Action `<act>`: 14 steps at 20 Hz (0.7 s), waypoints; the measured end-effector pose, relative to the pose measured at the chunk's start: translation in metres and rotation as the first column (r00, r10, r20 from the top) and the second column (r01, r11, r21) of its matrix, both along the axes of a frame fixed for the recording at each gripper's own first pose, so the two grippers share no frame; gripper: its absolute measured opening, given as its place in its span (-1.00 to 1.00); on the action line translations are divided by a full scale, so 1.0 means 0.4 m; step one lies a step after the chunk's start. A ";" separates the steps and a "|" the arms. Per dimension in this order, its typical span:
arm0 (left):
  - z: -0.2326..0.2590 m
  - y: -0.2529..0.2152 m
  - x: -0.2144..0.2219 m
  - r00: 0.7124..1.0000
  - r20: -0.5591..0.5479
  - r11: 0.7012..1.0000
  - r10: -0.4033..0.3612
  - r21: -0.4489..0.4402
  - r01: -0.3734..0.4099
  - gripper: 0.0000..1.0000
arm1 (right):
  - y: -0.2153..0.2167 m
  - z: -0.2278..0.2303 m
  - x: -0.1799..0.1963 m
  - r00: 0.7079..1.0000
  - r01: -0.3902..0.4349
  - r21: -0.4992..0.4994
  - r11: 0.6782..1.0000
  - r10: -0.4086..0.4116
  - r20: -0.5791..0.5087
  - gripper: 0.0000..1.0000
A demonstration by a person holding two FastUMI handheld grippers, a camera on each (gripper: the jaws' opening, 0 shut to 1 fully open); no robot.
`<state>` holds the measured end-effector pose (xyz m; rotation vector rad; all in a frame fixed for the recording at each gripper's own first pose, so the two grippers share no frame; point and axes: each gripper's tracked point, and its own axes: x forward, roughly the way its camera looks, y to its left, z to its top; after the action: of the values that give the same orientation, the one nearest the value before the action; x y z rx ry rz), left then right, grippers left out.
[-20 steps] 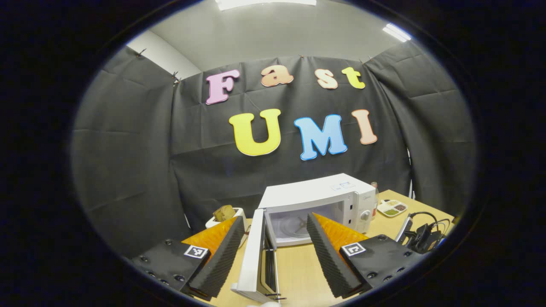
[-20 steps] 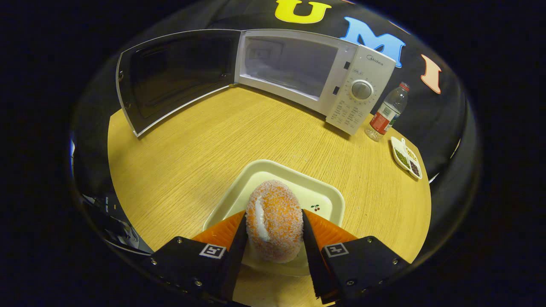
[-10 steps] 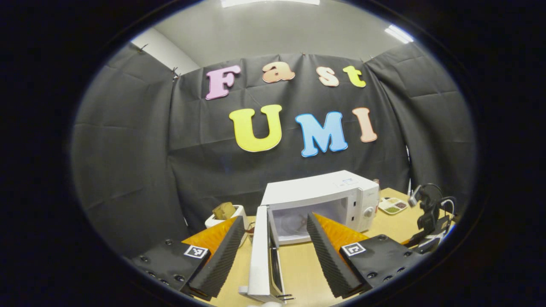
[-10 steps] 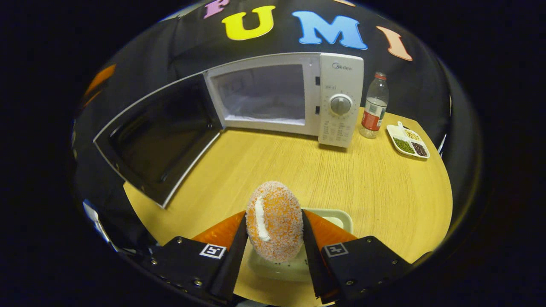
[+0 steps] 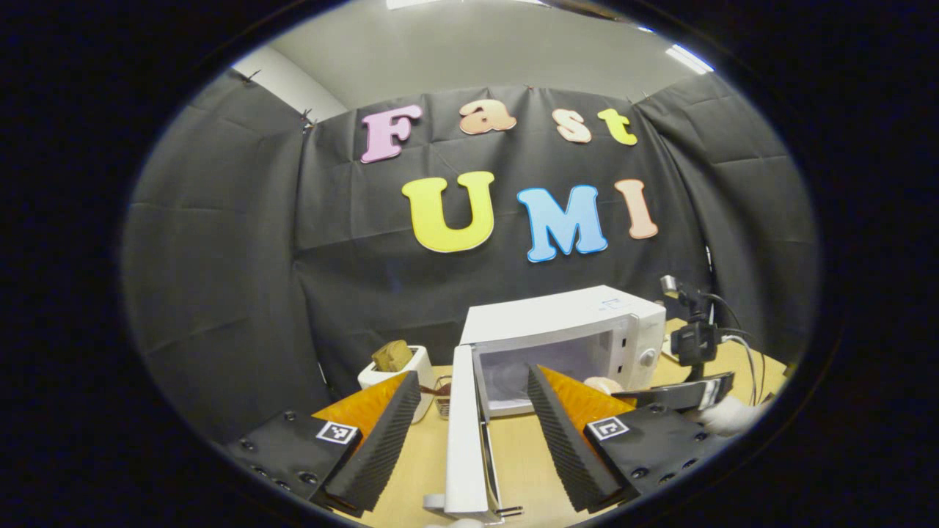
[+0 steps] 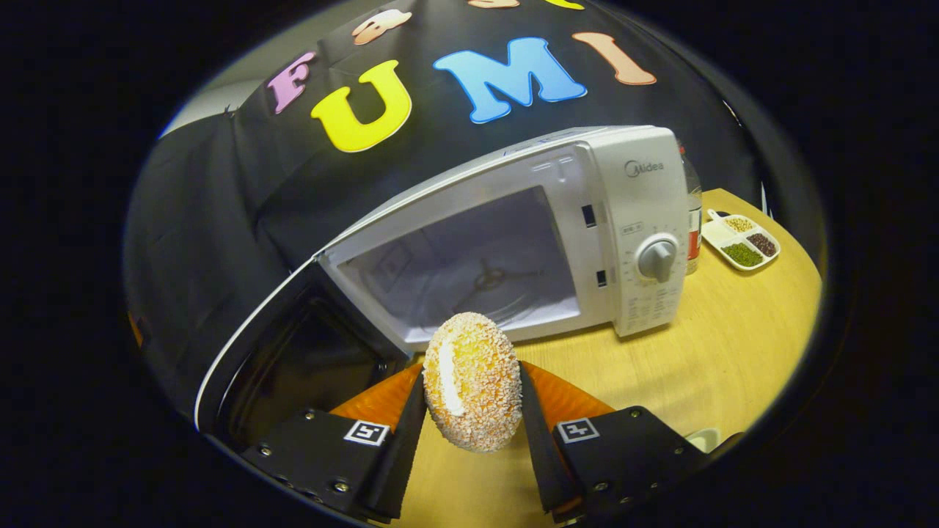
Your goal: Open the microwave oven with the left hand, put the food in, and close the microwave oven.
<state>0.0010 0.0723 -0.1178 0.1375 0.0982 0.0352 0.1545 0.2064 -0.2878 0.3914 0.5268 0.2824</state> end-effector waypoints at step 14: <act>-0.100 0.099 -0.009 0.998 -0.042 0.999 0.053 0.005 -0.052 1.00 | 0.056 -0.064 0.323 0.890 0.435 0.214 0.875 -0.454 0.048 0.36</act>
<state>-0.0025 0.1118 -0.1580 0.1401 0.1443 0.0849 0.2835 0.2290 -0.3134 0.6769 0.2990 -0.0959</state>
